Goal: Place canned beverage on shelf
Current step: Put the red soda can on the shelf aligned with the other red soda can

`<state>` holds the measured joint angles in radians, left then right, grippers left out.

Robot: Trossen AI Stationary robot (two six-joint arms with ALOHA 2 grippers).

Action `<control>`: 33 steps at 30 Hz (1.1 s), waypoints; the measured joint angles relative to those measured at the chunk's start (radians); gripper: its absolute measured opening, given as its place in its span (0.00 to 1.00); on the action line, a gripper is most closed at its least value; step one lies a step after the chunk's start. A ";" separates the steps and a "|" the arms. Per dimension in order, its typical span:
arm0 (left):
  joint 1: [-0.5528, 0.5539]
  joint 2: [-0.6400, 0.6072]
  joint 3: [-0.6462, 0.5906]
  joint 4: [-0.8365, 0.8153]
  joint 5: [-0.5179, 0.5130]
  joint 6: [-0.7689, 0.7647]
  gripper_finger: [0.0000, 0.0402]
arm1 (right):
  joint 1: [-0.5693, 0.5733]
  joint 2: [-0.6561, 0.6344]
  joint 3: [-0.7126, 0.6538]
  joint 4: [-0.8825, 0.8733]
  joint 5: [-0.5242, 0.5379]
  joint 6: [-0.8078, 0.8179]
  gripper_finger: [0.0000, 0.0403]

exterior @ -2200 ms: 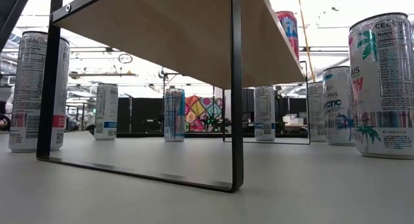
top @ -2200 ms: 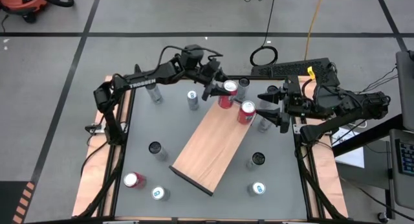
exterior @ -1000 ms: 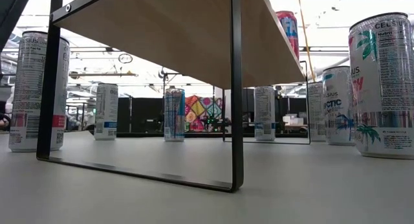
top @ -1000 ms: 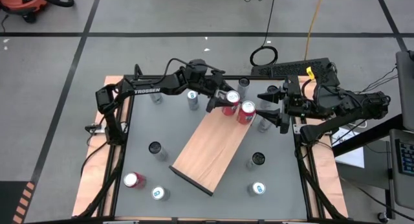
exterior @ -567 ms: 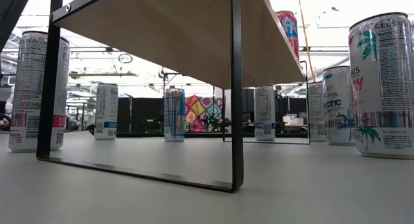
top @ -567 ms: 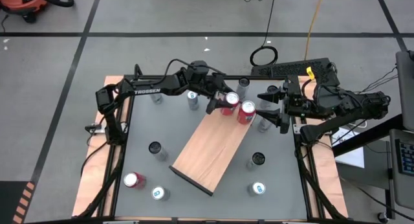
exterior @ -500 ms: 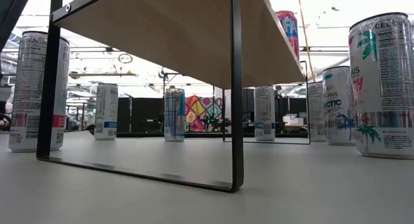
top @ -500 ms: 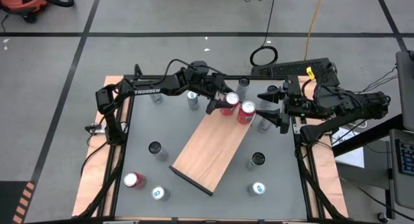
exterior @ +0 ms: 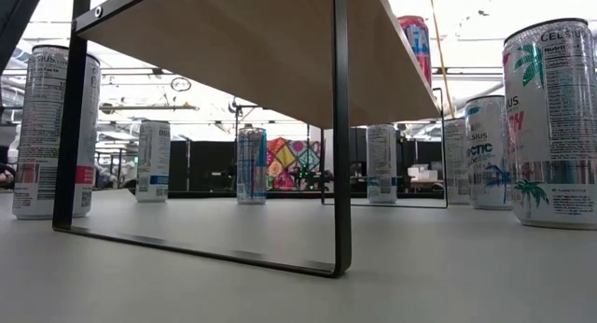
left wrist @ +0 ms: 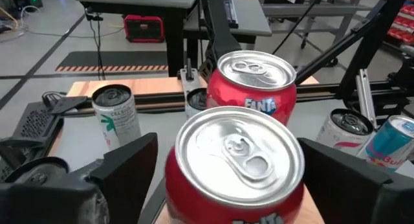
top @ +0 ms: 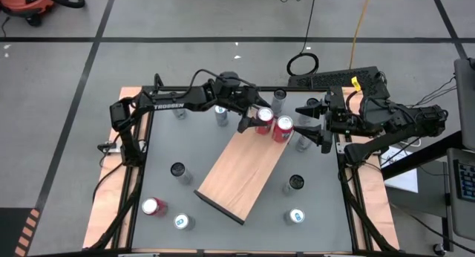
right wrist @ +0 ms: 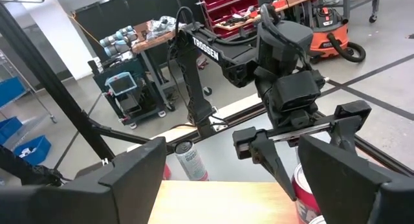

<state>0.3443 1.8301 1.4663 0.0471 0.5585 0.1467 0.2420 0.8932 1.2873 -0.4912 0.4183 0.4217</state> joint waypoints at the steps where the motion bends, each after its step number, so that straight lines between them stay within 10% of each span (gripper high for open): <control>1: 0.000 0.000 0.002 -0.002 -0.003 -0.001 0.91 | 0.000 0.000 0.000 -0.001 0.000 0.000 0.81; 11: 0.013 -0.047 0.064 -0.043 -0.059 -0.009 0.92 | 0.000 0.005 0.000 -0.116 0.032 0.062 0.81; 21: -0.001 -0.199 0.093 -0.532 -0.173 -0.024 0.91 | 0.000 0.010 -0.001 -0.316 0.027 0.205 0.80; 33: -0.062 -0.150 0.067 -0.665 -0.280 -0.062 0.62 | 0.000 0.027 -0.001 -0.527 0.026 0.221 0.63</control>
<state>0.2827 1.6805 1.5330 -0.6175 0.2787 0.0844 0.2417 0.9203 1.2865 -1.0182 0.4446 0.6426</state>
